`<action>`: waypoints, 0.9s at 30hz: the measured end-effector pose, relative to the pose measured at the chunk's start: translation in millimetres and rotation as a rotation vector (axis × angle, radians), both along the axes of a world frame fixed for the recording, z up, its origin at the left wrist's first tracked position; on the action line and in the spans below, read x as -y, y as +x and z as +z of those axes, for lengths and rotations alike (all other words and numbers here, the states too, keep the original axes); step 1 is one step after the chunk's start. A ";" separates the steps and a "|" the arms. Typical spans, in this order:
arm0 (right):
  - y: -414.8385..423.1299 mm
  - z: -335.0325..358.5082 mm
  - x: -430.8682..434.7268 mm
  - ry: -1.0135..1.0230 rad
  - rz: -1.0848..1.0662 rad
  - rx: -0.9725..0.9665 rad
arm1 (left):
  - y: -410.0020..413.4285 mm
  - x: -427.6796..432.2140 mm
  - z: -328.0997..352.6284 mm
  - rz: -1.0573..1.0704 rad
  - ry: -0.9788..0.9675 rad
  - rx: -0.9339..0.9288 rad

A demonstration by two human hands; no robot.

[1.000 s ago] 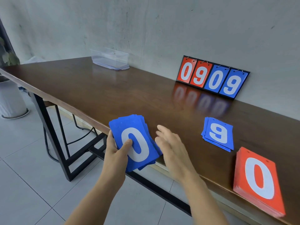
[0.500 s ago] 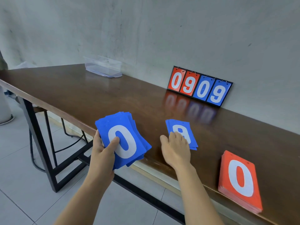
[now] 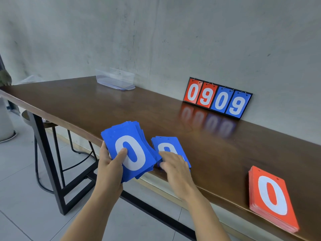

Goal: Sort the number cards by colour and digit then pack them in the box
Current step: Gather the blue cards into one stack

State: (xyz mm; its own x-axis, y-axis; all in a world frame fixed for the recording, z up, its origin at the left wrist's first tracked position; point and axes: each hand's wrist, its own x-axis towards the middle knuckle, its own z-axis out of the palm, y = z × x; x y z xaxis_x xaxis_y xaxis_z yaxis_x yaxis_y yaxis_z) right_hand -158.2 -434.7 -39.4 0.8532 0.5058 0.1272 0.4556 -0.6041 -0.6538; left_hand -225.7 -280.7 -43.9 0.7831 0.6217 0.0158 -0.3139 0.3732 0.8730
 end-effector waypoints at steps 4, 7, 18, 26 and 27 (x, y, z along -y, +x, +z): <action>12.3 15.2 22.2 0.317 -0.240 0.018 | -0.3 -14.3 -2.7 -0.003 -0.007 -0.013; 32.5 14.3 39.3 0.252 -0.411 0.034 | 1.3 -20.9 -5.4 -0.015 -0.007 -0.027; 14.3 14.6 9.4 0.144 -0.303 -0.123 | 4.5 -27.2 -10.5 -0.066 -0.006 -0.041; -11.9 13.3 -24.8 0.144 -0.149 -0.099 | 5.9 -15.5 -21.8 -0.071 0.031 -0.048; -14.1 13.3 -27.4 0.145 -0.145 -0.107 | 5.3 -14.1 -23.3 -0.072 0.025 -0.050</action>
